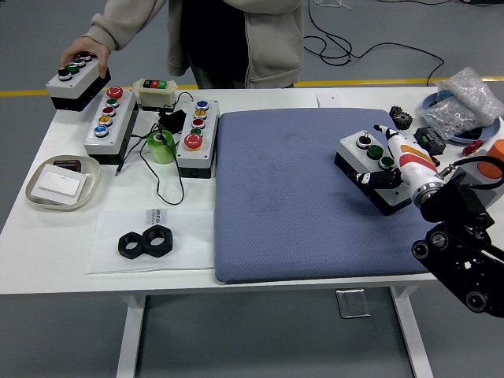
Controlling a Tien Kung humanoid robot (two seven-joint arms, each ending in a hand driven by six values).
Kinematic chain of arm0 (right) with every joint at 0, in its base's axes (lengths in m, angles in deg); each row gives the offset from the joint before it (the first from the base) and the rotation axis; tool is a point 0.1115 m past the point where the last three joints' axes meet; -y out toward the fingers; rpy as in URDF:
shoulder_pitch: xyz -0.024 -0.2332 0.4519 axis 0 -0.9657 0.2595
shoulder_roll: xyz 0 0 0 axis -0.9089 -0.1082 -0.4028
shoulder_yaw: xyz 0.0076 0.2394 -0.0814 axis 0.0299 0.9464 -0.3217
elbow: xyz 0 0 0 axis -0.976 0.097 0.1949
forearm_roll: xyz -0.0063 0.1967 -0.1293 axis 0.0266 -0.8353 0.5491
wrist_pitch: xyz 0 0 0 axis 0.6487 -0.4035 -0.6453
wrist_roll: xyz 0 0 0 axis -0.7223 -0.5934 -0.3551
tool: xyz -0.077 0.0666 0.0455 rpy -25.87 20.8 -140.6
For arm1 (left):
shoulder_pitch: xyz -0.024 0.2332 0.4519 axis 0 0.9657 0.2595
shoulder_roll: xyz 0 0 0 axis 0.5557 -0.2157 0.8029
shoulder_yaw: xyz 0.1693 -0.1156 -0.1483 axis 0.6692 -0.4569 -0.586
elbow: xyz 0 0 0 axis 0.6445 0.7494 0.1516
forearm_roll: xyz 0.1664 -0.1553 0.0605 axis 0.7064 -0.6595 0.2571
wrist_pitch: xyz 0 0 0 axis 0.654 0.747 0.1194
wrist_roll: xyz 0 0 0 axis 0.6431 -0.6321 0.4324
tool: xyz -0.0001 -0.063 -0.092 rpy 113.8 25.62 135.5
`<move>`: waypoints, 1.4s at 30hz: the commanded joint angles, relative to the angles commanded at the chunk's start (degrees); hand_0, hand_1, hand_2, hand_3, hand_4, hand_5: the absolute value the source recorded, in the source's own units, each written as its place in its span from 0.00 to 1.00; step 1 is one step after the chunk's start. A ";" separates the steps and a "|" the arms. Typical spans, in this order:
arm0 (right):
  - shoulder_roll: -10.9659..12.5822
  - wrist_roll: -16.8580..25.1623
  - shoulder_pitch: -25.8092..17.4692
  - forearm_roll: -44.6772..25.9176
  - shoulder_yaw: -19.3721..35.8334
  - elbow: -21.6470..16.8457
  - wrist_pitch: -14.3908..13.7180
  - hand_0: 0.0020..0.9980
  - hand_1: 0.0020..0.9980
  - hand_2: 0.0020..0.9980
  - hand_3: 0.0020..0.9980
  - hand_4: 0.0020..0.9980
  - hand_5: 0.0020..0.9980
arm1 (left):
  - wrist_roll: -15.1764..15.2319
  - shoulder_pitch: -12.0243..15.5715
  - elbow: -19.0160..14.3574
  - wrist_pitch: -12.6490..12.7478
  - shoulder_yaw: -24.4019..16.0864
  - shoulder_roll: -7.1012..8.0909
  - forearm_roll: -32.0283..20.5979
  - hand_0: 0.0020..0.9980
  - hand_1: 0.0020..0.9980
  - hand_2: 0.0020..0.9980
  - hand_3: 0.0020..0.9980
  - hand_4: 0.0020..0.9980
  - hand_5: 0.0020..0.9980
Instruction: Pick up the button,place it on the desk,press the button,press the button
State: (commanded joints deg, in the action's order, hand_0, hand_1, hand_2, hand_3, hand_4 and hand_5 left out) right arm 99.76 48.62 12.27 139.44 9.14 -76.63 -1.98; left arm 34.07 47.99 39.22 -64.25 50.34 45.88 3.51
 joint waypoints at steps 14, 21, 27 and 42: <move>-3.88 -3.75 3.96 -1.28 0.43 7.84 2.03 0.98 0.86 0.94 0.95 0.95 0.28 | -0.03 0.09 -0.07 0.07 0.04 0.03 -0.09 0.72 0.83 0.85 0.82 0.62 1.00; -5.04 -5.92 6.74 -0.33 -0.02 11.79 3.78 0.94 0.75 0.83 0.90 0.95 0.27 | 0.22 -0.20 -0.07 0.09 0.55 0.08 -0.95 0.72 0.83 0.85 0.82 0.62 1.00; -5.12 -7.60 7.93 1.69 -1.27 13.49 5.35 0.84 0.60 0.65 0.82 0.95 0.25 | 0.29 -0.24 -0.07 0.13 0.69 0.08 -1.21 0.71 0.83 0.85 0.82 0.62 1.00; -3.19 -7.45 7.76 4.72 -4.24 12.12 6.54 0.53 0.40 0.45 0.63 0.84 0.13 | 0.25 -0.29 -0.02 0.15 0.64 0.07 -1.27 0.71 0.83 0.85 0.82 0.62 1.00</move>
State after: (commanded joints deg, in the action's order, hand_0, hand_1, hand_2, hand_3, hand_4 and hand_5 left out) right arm 96.57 41.17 20.04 144.16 4.91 -64.51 4.56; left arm 34.33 47.70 39.19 -64.10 50.99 45.95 2.24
